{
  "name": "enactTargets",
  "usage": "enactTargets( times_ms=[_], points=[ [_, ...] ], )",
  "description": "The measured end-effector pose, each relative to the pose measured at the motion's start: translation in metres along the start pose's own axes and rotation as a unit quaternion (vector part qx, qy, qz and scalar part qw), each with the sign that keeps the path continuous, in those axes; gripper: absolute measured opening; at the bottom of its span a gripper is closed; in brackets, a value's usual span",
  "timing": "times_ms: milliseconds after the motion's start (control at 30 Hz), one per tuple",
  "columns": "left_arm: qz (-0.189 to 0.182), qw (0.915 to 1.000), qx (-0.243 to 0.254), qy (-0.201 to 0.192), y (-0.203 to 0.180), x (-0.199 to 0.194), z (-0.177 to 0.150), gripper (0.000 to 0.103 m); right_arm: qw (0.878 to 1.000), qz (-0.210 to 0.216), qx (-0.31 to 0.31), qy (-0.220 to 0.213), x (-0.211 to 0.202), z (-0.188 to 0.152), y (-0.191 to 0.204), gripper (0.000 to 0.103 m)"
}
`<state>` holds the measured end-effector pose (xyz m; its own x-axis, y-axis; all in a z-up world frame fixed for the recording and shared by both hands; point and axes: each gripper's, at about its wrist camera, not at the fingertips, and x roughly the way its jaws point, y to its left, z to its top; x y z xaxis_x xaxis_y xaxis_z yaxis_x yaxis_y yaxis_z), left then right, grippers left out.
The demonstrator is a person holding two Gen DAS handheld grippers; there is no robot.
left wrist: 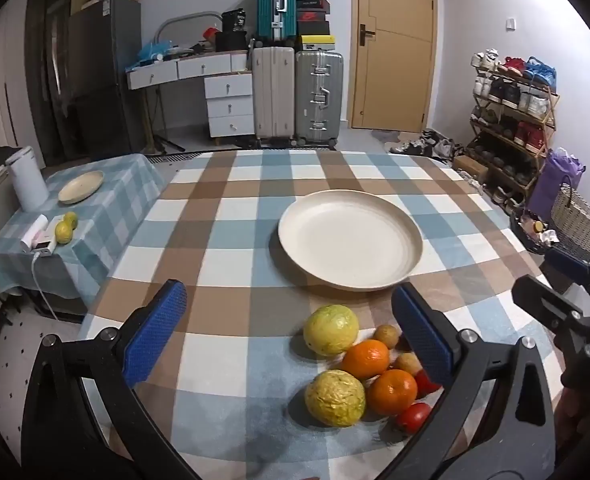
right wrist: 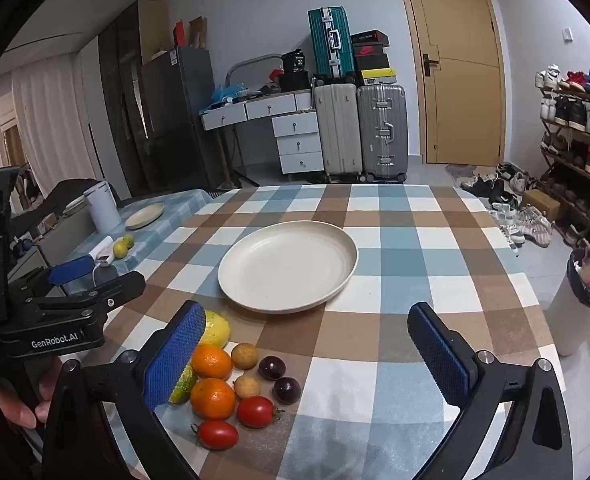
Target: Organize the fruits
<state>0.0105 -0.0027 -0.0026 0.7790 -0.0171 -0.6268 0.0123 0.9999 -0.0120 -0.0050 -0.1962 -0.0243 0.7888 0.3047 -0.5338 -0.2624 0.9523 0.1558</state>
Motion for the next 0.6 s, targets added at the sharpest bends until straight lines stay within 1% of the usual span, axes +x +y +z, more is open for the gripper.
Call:
enactTargets(
  times_ms=[33, 67, 133, 167, 200, 233, 333, 433, 467, 600],
  points=[
    [0.001, 0.9998, -0.003, -0.019, 0.004, -0.01, 0.003, 0.102, 1.0, 0.01, 0.015, 0.003, 0.0, 0.001, -0.002, 0.103],
    [0.0, 0.9994, -0.001, -0.036, 0.003, -0.017, -0.001, 0.102, 1.0, 0.01, 0.014, 0.001, 0.0, 0.001, -0.002, 0.103],
    [0.0, 0.9993, 0.009, -0.036, -0.004, -0.021, -0.004, 0.102, 1.0, 0.005, 0.016, -0.002, 0.0, 0.001, -0.003, 0.103],
    [0.0, 0.9995, 0.013, -0.028, -0.01, -0.019, 0.0, 0.102, 1.0, 0.008, 0.019, -0.003, 0.0, 0.002, -0.004, 0.103],
    [-0.013, 0.9996, 0.001, -0.025, -0.002, -0.015, -0.001, 0.102, 1.0, 0.011, 0.021, -0.003, 0.001, 0.002, -0.004, 0.103],
    [-0.015, 0.9995, -0.003, -0.027, -0.001, -0.016, -0.004, 0.102, 1.0, 0.012, 0.022, -0.003, 0.002, 0.002, -0.004, 0.103],
    [-0.004, 0.9996, -0.002, -0.029, -0.001, -0.015, -0.007, 0.102, 0.999, 0.018, 0.028, -0.003, 0.002, -0.003, -0.005, 0.103],
    [-0.015, 0.9996, -0.008, -0.024, 0.001, -0.014, -0.007, 0.102, 1.0, 0.014, 0.027, -0.003, 0.006, -0.004, -0.004, 0.103],
    [-0.02, 0.9995, -0.012, -0.022, 0.002, -0.013, -0.007, 0.102, 0.999, 0.015, 0.033, -0.006, -0.001, -0.003, -0.01, 0.103],
    [-0.014, 0.9996, -0.004, -0.024, 0.002, -0.01, -0.006, 0.102, 0.999, 0.015, 0.038, -0.008, -0.003, -0.004, -0.012, 0.103]
  ],
)
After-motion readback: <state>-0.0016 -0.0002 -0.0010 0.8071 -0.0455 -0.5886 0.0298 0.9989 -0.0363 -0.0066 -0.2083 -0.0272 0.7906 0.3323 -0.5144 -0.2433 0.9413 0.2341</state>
